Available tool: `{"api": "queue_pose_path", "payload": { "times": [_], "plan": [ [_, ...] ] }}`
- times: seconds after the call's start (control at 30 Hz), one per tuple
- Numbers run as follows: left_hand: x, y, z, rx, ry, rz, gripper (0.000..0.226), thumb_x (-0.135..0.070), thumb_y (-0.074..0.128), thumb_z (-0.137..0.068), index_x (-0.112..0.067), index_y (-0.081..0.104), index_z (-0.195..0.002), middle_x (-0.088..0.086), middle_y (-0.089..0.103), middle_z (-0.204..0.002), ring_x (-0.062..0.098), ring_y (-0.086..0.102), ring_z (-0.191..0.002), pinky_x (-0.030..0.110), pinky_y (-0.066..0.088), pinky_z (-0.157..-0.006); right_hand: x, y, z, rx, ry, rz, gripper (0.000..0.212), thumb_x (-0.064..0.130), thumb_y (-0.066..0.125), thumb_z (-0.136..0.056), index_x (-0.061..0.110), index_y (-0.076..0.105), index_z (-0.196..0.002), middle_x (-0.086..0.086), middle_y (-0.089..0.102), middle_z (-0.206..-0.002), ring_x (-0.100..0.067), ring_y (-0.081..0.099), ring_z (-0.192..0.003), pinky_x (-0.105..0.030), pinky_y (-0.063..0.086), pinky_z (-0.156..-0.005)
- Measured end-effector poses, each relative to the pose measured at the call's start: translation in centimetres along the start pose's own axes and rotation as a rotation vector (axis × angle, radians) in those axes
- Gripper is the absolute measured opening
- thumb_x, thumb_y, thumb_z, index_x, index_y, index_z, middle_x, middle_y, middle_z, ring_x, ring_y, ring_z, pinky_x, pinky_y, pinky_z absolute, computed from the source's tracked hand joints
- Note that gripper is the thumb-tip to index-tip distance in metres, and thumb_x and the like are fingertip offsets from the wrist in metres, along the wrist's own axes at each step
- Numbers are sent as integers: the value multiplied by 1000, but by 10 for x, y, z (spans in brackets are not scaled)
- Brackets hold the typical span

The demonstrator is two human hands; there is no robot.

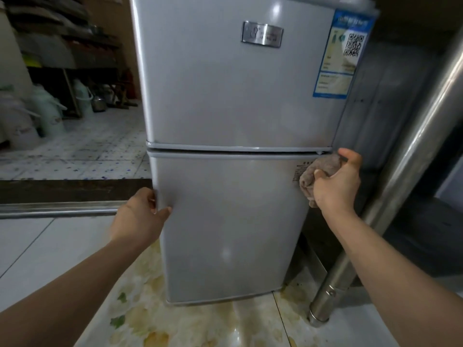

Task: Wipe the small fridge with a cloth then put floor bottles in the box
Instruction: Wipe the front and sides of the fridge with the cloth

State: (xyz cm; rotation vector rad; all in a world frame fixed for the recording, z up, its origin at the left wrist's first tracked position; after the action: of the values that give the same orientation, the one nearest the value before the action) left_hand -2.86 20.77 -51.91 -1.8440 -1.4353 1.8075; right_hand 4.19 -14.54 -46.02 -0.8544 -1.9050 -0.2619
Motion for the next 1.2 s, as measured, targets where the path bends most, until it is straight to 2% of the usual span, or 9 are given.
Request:
{"api": "queue_pose_path", "payload": {
  "times": [0.13, 0.23, 0.37, 0.57, 0.73, 0.77, 0.9, 1.0, 1.2],
  "plan": [
    [-15, -16, 1, -30, 4, 66, 31, -33, 69, -79, -23, 55, -104, -2, 65, -97, 27, 66, -84, 42, 55, -77, 9, -5, 6, -11, 6, -15, 52, 1, 67, -83, 13, 43, -128, -14, 54, -129, -26, 54, -120, -36, 45, -102],
    [-23, -28, 3, -76, 23, 95, 35, -31, 71, -79, -24, 54, -108, -3, 67, -97, 19, 62, -85, 34, 51, -75, 24, -11, 7, -42, -19, -26, 49, 3, 67, -84, 11, 44, -127, -14, 56, -126, -26, 56, -116, -27, 43, -98],
    [-36, -47, 5, -117, 39, 118, 49, -32, 71, -79, -21, 48, -121, 1, 67, -109, 23, 62, -96, 40, 52, -82, 47, -21, 12, -46, -34, -72, 48, 3, 67, -84, 11, 45, -125, -12, 57, -124, -23, 57, -113, -26, 45, -94],
    [-60, -81, 5, -171, 95, 128, 51, -32, 70, -80, -22, 44, -123, -1, 56, -109, 22, 62, -85, 45, 57, -69, 95, -21, 43, 62, -135, -141, 46, 3, 70, -80, 20, 47, -117, 1, 59, -112, -16, 58, -105, -36, 49, -96],
    [-60, -96, -1, -146, 102, 96, 50, -32, 70, -80, -24, 44, -122, -1, 57, -116, 21, 61, -97, 45, 55, -78, 129, 0, 78, 263, -205, -151, 48, 7, 70, -81, 34, 43, -109, 12, 57, -106, -3, 56, -95, -4, 42, -74],
    [-57, -97, -3, -139, 101, 93, 50, -31, 70, -80, -24, 44, -122, -1, 58, -115, 21, 61, -96, 45, 55, -79, 135, 6, 83, 307, -213, -147, 48, 9, 70, -82, 36, 42, -110, 16, 56, -105, 3, 54, -91, -3, 42, -71],
    [-44, -100, -11, -93, 44, 81, 48, -27, 70, -81, -26, 45, -121, -2, 59, -112, 17, 61, -93, 41, 55, -80, 148, 28, 99, 428, -203, -102, 52, 8, 71, -81, 40, 42, -110, 26, 52, -97, 10, 53, -85, -16, 46, -79],
    [-39, -105, -12, -24, 7, 12, 49, -24, 70, -81, -26, 45, -122, -3, 60, -113, 18, 60, -95, 39, 54, -80, 156, 38, 111, 507, -139, -55, 52, 5, 72, -78, 37, 45, -109, 12, 58, -106, -3, 56, -92, -8, 43, -77],
    [-58, -138, -2, 210, -45, -129, 41, -33, 68, -81, -31, 45, -115, -9, 60, -112, 16, 61, -97, 36, 54, -80, 195, 38, 126, 762, 93, 43, 47, 2, 68, -82, 32, 47, -111, 7, 58, -111, -8, 57, -101, -32, 51, -91]
  ]
}}
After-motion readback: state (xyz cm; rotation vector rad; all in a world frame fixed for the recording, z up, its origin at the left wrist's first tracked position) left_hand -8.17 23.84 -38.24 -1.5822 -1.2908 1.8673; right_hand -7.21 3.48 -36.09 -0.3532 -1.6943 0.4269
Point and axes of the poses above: each hand's wrist, its own z-axis away from the middle knuckle, its own y-axis out of the palm, x = y × z, the point moved 4 cm from there along -z, towards the middle knuckle
